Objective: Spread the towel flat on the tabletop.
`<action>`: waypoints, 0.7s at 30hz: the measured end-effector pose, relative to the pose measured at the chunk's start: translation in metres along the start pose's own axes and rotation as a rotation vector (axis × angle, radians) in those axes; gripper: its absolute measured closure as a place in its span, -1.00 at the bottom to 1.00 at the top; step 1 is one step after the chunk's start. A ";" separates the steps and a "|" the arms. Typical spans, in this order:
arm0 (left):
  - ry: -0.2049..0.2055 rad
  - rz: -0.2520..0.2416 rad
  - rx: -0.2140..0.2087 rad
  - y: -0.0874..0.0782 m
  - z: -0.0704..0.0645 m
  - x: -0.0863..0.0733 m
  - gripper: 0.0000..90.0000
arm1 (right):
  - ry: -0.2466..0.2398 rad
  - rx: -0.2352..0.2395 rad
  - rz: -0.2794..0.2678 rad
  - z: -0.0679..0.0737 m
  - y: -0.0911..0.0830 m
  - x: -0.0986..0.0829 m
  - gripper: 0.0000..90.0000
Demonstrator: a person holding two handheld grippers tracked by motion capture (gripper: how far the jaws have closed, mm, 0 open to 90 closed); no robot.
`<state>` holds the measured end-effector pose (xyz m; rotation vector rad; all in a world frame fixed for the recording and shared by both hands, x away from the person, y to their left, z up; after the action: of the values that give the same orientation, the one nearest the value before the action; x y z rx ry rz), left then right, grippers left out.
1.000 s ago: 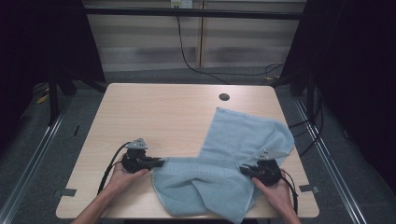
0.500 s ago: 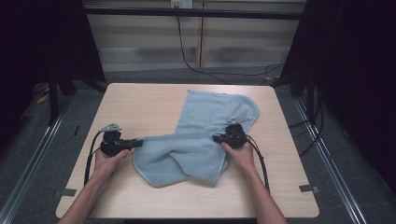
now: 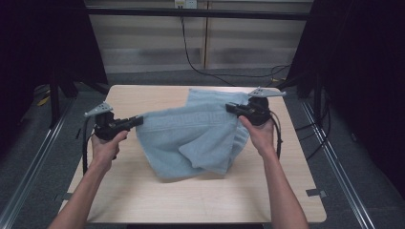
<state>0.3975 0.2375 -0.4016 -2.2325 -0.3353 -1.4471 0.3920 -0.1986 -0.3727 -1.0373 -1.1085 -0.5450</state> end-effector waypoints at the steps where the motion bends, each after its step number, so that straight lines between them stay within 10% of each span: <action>1: 0.020 -0.017 -0.006 -0.004 -0.006 0.011 0.87 | -0.003 0.001 -0.021 0.000 -0.008 0.007 0.88; 7: 0.131 -0.088 -0.035 -0.009 -0.043 0.063 0.87 | -0.038 -0.025 -0.126 -0.004 -0.064 0.056 0.88; 11: 0.199 -0.061 -0.075 -0.018 -0.065 0.064 0.88 | -0.061 -0.011 -0.167 0.004 -0.093 0.058 0.88; 21: 0.160 0.116 -0.223 -0.033 -0.100 -0.063 0.87 | -0.062 0.068 -0.006 0.039 -0.135 -0.077 0.87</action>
<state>0.2768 0.2186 -0.4164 -2.2435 0.0082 -1.6556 0.2362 -0.2348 -0.3860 -0.9974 -1.1777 -0.4794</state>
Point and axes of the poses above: each handheld gripper's, and its own axes: y roughly forward along the jaws, x roughly out of its top, z roughly to its left, the point moved 2 cm from there along y, roughly forward along the jaws, and after that the axes turned 11 degrees about -x, right-handed, at the moved point
